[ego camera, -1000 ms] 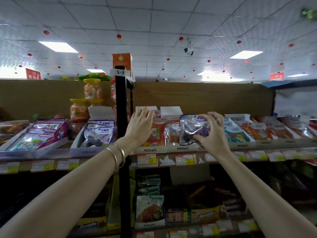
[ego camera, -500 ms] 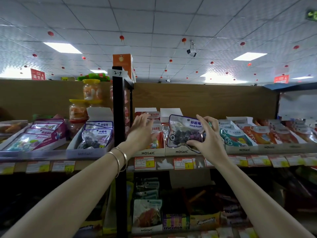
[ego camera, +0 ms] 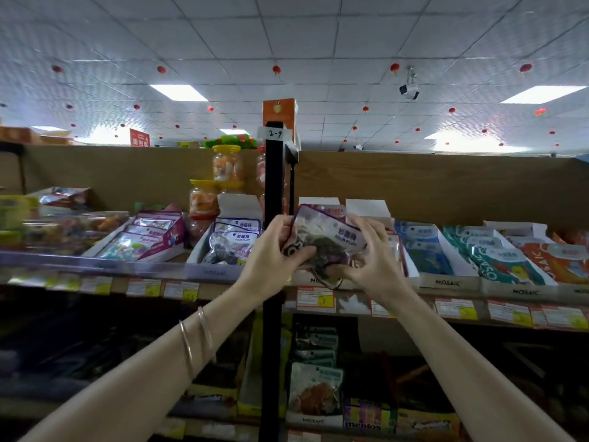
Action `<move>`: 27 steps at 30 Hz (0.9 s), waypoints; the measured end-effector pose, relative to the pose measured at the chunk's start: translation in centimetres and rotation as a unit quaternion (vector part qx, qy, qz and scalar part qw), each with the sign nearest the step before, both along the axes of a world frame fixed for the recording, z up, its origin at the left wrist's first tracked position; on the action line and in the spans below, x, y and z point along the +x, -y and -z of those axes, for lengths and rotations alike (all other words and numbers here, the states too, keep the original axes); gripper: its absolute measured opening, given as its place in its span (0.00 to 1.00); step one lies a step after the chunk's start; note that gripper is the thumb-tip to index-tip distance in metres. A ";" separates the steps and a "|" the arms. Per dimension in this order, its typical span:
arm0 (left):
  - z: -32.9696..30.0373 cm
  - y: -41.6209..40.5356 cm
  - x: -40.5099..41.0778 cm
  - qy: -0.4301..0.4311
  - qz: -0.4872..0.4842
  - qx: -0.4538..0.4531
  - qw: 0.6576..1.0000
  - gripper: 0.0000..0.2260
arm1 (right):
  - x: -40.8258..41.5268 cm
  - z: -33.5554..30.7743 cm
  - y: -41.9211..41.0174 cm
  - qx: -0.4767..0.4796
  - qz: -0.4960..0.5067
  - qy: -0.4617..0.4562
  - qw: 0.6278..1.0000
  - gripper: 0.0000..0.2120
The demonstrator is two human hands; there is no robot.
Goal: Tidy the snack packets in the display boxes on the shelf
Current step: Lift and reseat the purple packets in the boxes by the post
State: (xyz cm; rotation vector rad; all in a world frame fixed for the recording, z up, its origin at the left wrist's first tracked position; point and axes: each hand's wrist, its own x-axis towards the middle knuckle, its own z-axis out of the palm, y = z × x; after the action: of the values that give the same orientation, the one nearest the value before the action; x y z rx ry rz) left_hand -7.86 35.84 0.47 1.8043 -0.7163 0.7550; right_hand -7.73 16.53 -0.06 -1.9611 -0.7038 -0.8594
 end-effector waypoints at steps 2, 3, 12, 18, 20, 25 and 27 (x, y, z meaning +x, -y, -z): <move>-0.2 -2.5 -0.9 0.017 -0.018 -0.035 0.999 0.14 | 0.4 0.0 -1.3 0.006 -0.036 -0.022 0.999 0.40; -0.3 -3.6 -1.3 0.028 -0.029 -0.057 0.998 0.13 | 0.6 0.1 -1.5 0.010 -0.043 -0.035 0.998 0.37; -0.7 -14.2 1.8 0.039 -0.204 -0.110 0.972 0.10 | 2.5 1.9 -3.1 -0.025 0.055 0.001 0.998 0.04; 0.2 -15.4 7.8 -0.069 -0.243 -0.010 0.968 0.14 | 3.6 3.3 -2.6 -0.087 0.125 -0.021 0.988 0.08; 0.6 -15.2 9.3 -0.093 -0.237 0.025 0.967 0.13 | 4.1 3.9 -2.5 -0.119 0.136 -0.043 0.983 0.10; 1.3 -15.4 11.3 -0.093 -0.297 0.137 0.940 0.16 | 5.1 4.5 -2.7 -0.146 0.173 -0.055 0.973 0.09; 1.6 -16.1 12.0 -0.089 -0.383 0.234 0.889 0.19 | 5.3 4.6 -2.8 -0.141 0.189 -0.056 0.970 0.09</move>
State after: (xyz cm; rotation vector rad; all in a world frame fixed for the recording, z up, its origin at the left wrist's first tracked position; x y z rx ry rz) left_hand 4.17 51.96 -1.16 2.6120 -0.0173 0.9469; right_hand -2.46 19.33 -4.66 -2.4297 -0.4078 -0.9000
